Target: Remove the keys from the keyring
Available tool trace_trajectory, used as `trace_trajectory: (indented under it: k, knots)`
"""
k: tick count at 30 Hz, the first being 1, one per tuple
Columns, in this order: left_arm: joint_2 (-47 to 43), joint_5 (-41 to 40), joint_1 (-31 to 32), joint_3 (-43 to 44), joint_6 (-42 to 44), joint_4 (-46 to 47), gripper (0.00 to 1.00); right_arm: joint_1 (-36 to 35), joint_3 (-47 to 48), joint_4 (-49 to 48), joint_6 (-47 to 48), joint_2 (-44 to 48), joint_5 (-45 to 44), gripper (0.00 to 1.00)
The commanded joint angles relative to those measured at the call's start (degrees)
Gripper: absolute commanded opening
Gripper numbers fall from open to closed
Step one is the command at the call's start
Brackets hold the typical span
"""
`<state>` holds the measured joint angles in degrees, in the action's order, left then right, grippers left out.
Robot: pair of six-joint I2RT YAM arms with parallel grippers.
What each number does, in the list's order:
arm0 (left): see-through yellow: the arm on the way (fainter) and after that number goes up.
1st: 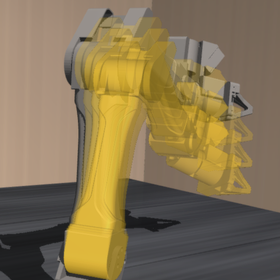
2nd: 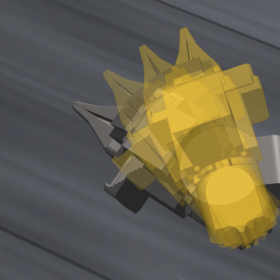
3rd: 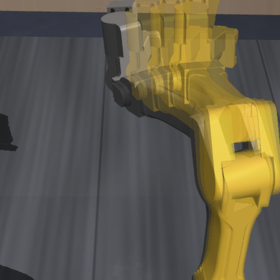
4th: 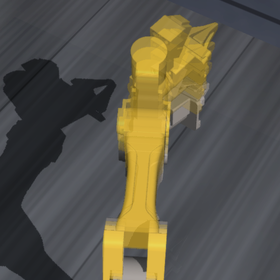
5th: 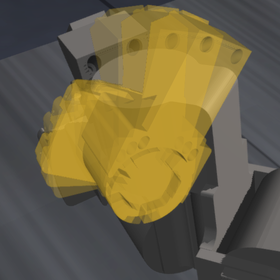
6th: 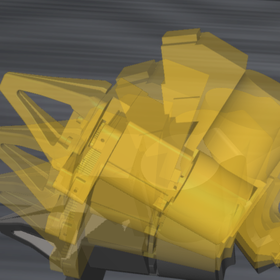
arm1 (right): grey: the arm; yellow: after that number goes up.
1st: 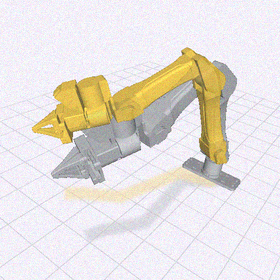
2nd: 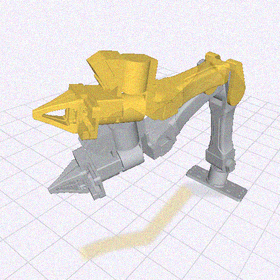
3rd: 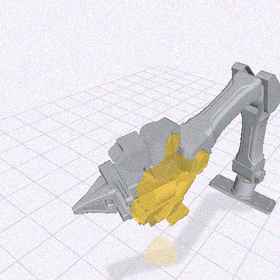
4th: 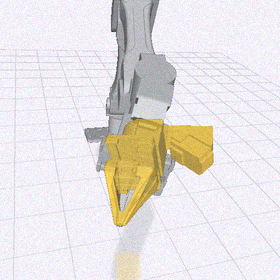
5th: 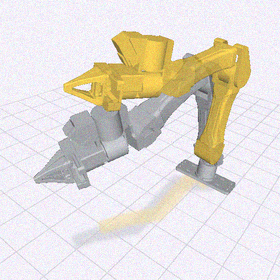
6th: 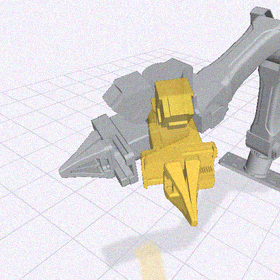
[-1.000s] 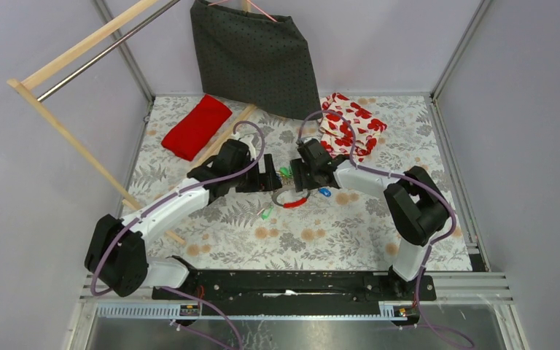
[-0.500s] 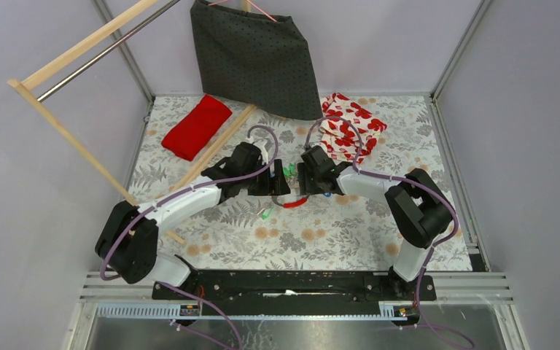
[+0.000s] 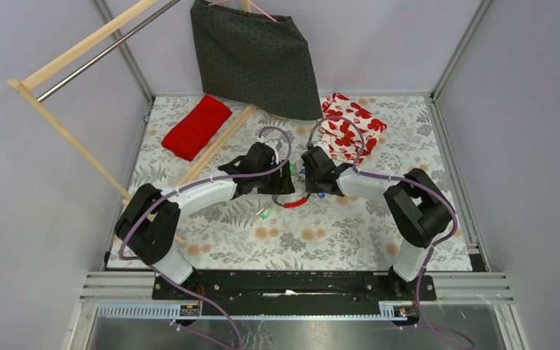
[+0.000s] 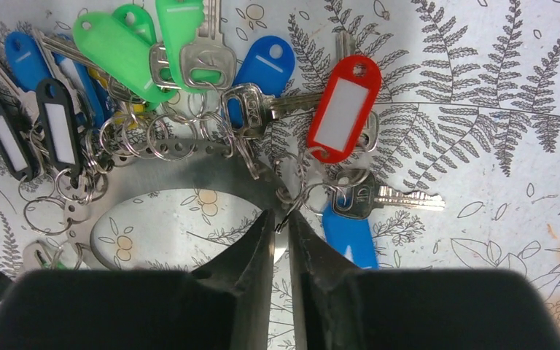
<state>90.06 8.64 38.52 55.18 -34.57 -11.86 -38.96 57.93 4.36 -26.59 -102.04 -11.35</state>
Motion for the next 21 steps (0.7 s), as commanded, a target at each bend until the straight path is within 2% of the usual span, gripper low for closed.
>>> trace_trajectory:
  k: [1,6,14,21]
  knots:
    - [1.51,-2.08,0.89,3.72,0.90,4.12,0.65,-0.32,-0.90,-0.49,0.03,1.79,-1.18,0.15]
    - [2.60,-2.12,1.95,3.98,3.20,5.64,0.61,-0.33,-1.65,1.19,0.16,5.48,2.30,0.00]
    - [2.09,-3.67,5.32,-0.63,7.32,14.71,0.58,-0.33,-1.83,4.79,-3.21,10.63,10.00,0.00]
    - [-3.75,-12.86,10.01,-11.44,8.60,25.85,0.65,-0.33,2.00,11.66,-6.97,10.83,13.31,0.00]
